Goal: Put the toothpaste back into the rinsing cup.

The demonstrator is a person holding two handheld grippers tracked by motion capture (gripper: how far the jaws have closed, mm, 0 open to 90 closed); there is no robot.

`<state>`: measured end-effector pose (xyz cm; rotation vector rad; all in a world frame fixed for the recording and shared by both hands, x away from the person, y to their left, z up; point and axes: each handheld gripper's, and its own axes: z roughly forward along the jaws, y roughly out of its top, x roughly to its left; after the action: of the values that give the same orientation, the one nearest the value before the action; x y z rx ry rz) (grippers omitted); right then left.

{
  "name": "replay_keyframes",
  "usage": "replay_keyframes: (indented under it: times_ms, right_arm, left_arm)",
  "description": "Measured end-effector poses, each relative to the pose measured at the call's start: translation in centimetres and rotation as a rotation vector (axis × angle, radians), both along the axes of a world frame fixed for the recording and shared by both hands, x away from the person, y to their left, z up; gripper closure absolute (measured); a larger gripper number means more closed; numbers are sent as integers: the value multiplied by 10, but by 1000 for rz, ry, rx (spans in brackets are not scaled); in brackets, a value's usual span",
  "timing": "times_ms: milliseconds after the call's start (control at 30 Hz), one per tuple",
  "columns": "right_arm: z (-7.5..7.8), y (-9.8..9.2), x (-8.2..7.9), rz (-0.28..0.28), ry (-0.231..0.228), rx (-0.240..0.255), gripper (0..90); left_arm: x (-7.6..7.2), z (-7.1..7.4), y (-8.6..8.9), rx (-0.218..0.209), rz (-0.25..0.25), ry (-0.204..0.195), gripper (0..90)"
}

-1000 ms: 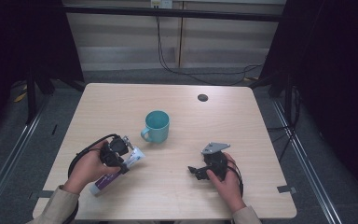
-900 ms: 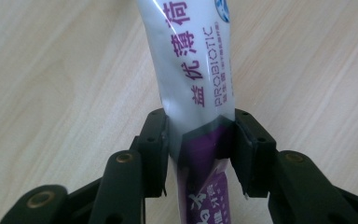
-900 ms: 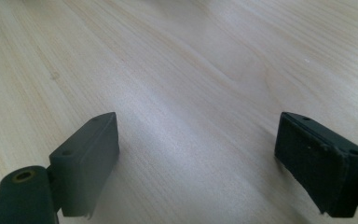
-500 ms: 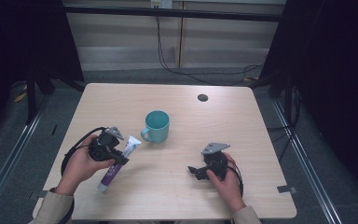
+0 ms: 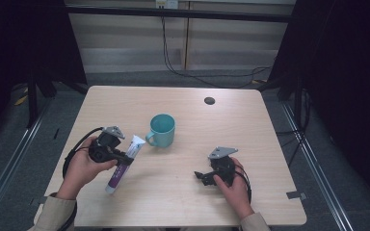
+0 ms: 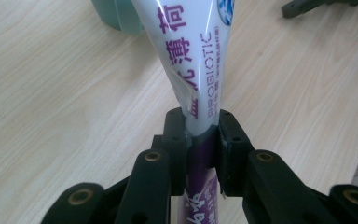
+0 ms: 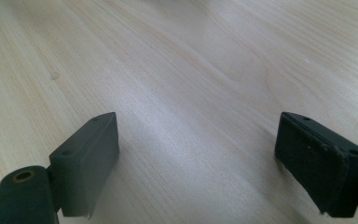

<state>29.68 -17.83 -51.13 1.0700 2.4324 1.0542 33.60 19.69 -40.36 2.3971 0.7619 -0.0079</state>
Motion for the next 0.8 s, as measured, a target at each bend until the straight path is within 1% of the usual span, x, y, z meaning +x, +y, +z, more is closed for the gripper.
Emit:
replay_keyframes:
  times_ms: [33,100,133,167,200,233,267,300,333,367,400,433,467,500,533,567,600,633,667,700,733,767,800]
  right_arm:
    - [0,0,0,1,-1,0,132]
    - [0,0,0,0,0,0,132]
    - [0,0,0,0,0,0,132]
    - [0,0,0,1,-2,0,132]
    - [0,0,0,1,-2,0,132]
    - [0,0,0,1,-2,0,132]
    - [0,0,0,1,-1,-1,132]
    - [0,0,0,0,0,0,132]
    - [0,0,0,0,-1,0,132]
    - [0,0,0,0,0,0,132]
    - [0,0,0,1,-2,-1,132]
    - [0,0,0,0,-1,0,132]
    - [0,0,0,0,-1,0,132]
    - [0,0,0,0,-1,0,132]
    - [0,0,0,1,-2,0,132]
    - [0,0,0,1,-2,0,132]
    - [0,0,0,1,-1,-1,132]
    - [0,0,0,1,-1,-1,132]
    - [0,0,0,0,-1,0,132]
    - [0,0,0,0,-1,0,132]
    - [0,0,0,1,-1,0,132]
    - [0,0,0,1,-1,0,132]
    - [0,0,0,1,0,0,132]
  left_arm:
    - [1,1,1,-1,-6,-6,767]
    - [1,2,2,-8,1,-3,767]
    - [2,4,4,-35,13,-11,767]
    - [2,6,4,-42,25,-16,768]
    - [2,7,6,-51,24,-25,768]
    - [2,7,6,-51,24,-25,768]
    - [1,10,7,-73,37,-45,768]
    - [2,12,9,-84,33,-50,768]
    - [2,14,9,-95,40,-48,769]
    - [2,14,9,-95,40,-48,768]
    - [2,16,11,-124,50,-65,769]
    - [2,16,11,-124,50,-65,769]
    - [2,19,12,-152,61,-76,769]
    - [2,19,12,-152,61,-76,769]
    - [3,21,13,-177,65,-74,769]
    - [3,21,13,-177,65,-74,769]
    - [2,23,13,-189,78,-88,769]
    - [2,23,13,-189,78,-88,769]
    - [3,26,14,-211,74,-105,769]
    - [3,26,14,-211,74,-105,768]
    - [4,28,15,-238,82,-111,768]
    - [4,28,15,-238,82,-111,768]
    - [4,30,16,-251,85,-122,769]
